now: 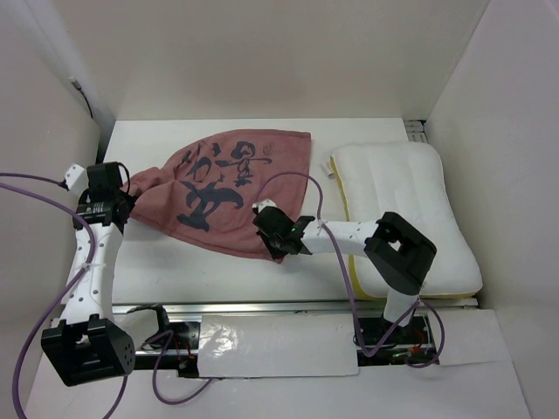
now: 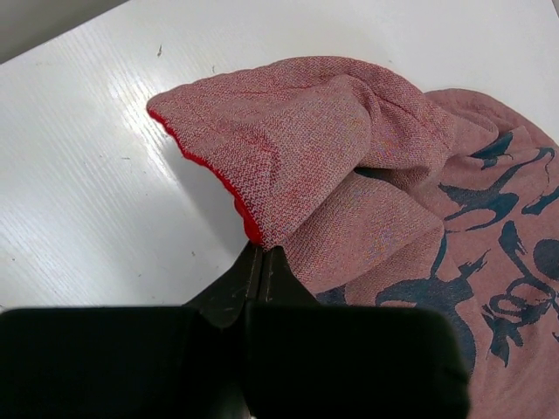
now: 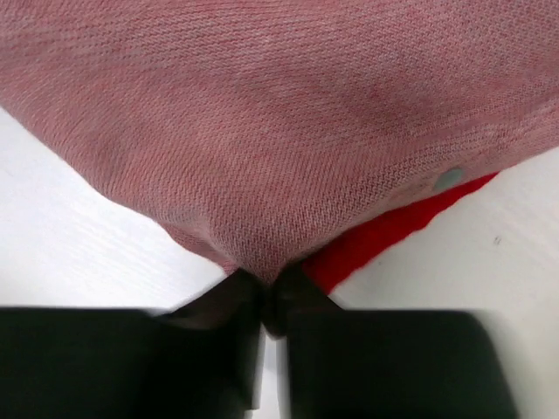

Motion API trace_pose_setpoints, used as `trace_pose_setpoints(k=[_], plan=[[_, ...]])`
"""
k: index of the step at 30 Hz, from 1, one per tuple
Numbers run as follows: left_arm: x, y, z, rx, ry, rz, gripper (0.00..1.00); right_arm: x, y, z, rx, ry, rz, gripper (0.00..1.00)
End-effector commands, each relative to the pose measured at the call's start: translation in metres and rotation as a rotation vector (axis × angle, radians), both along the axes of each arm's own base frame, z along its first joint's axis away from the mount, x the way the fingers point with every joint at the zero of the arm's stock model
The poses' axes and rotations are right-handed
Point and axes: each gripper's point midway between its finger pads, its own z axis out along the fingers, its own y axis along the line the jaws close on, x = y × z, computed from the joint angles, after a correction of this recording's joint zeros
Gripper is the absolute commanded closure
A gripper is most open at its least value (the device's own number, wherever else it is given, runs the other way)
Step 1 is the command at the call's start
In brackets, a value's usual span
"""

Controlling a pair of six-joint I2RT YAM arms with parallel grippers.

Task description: Put the pillow into the pillowcase

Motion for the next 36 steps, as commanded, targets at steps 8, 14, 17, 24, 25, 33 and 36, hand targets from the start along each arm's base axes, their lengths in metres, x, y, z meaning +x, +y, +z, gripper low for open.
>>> trace_pose_setpoints(k=[8,14,17,24,25,33,36], plan=[[0.011,0.005,0.062,0.051,-0.133,0.002,1.00,0.077,-0.046,0.131,0.253,-0.276,-0.210,1.00],[0.025,0.002,0.169,0.167,-0.303,-0.107,1.00,0.113,-0.131,0.342,0.502,-0.696,-0.390,1.00],[0.008,0.005,0.245,0.264,-0.433,-0.098,1.00,0.112,-0.173,0.437,0.577,-0.886,-0.436,1.00],[-0.050,0.003,0.360,0.425,-0.653,-0.057,1.00,0.099,-0.226,0.548,0.548,-1.107,-0.475,1.00],[-0.055,0.002,0.372,0.442,-0.684,-0.055,1.00,0.097,-0.230,0.559,0.552,-1.123,-0.479,1.00],[0.017,0.012,0.346,0.438,-0.574,-0.123,1.00,0.176,-0.215,0.526,0.544,-1.021,-0.409,1.00],[0.075,0.021,0.327,0.463,-0.505,-0.200,1.00,0.229,-0.210,0.504,0.558,-0.979,-0.398,1.00]])
